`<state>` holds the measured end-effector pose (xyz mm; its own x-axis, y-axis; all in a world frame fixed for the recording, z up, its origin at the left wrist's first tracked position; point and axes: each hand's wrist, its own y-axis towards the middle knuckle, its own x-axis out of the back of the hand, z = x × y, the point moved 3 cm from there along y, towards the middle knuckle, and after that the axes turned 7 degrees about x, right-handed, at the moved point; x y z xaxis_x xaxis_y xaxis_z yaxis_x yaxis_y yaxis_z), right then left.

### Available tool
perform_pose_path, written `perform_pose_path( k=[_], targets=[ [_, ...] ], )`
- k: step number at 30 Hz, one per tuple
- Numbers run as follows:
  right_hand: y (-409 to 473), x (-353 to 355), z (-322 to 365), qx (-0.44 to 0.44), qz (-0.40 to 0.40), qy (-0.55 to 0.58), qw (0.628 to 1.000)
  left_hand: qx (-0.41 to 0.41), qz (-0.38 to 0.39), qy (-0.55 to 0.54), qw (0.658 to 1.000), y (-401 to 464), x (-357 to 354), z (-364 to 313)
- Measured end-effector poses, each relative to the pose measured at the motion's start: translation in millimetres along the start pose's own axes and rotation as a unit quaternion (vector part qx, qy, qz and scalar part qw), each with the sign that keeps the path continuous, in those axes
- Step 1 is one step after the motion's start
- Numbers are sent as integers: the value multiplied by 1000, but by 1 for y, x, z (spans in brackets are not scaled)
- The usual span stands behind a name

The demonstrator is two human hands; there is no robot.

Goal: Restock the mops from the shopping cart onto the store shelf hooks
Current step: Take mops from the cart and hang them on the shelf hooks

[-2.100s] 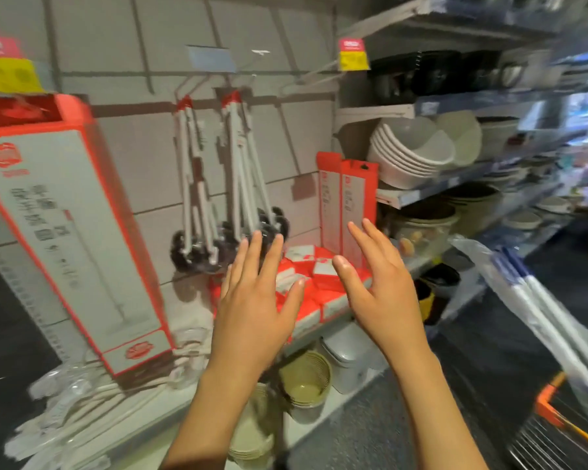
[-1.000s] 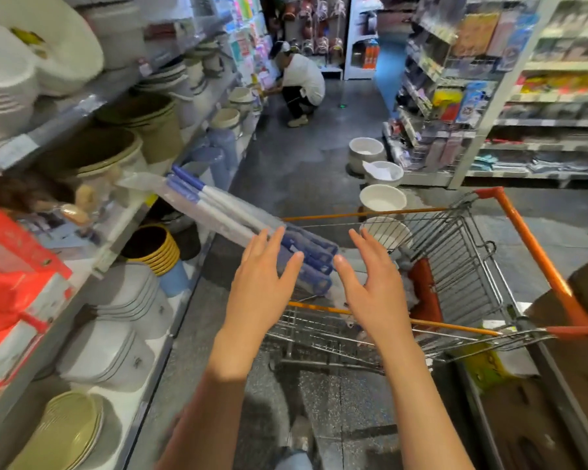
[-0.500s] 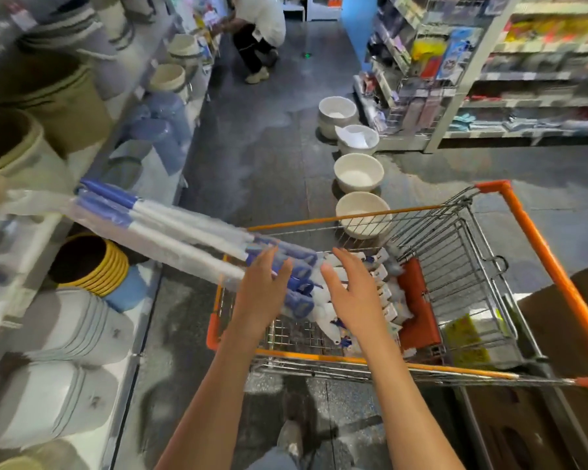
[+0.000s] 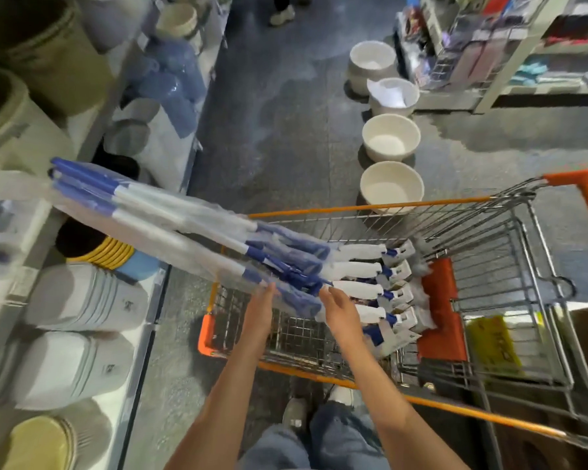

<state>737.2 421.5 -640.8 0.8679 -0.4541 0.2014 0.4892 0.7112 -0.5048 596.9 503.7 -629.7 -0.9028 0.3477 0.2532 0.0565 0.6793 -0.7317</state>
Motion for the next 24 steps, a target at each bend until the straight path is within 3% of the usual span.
perform_pose_path(
  k=[2,8,16,24],
  targets=[
    [15,-10,-15,-63,4,73,995,55,6,-86,995,16,-4,7],
    [47,-43,-56,-223,-6,236,946,115,20,-161,980,63,-11,22],
    [79,-79,-78,-306,-83,422,850,153,-27,-192,969,124,-10,38],
    [109,-111,-106,-301,-157,551,762,120,48,-218,967,157,-13,52]
  ],
)
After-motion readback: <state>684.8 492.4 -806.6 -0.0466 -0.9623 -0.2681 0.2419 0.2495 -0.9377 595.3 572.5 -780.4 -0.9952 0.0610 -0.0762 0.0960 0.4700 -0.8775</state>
